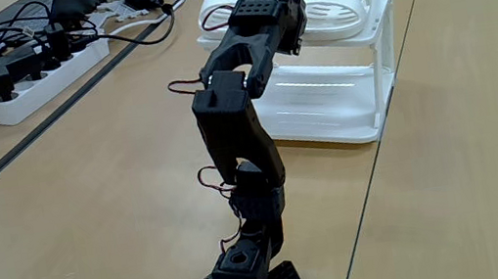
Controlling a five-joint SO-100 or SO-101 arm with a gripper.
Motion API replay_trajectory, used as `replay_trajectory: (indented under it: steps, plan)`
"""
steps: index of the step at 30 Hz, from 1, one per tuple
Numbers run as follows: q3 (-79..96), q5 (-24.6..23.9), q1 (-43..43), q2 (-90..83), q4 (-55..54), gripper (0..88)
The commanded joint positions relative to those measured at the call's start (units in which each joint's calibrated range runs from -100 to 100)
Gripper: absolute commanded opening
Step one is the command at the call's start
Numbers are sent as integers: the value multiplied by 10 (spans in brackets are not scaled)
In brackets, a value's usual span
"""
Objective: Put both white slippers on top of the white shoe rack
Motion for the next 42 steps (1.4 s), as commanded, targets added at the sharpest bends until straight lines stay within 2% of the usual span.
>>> replay_trajectory:
  steps: [1,19,27,32,34,42]
  plan:
    - [-46,4,1,-2,-13,8]
    - [-116,4,5,66,-12,8]
    - [-18,4,0,-43,-11,8]
    - [138,4,6,-174,-18,8]
    - [219,4,14,-236,-64,8]
    - [555,4,39,-400,-517,8]
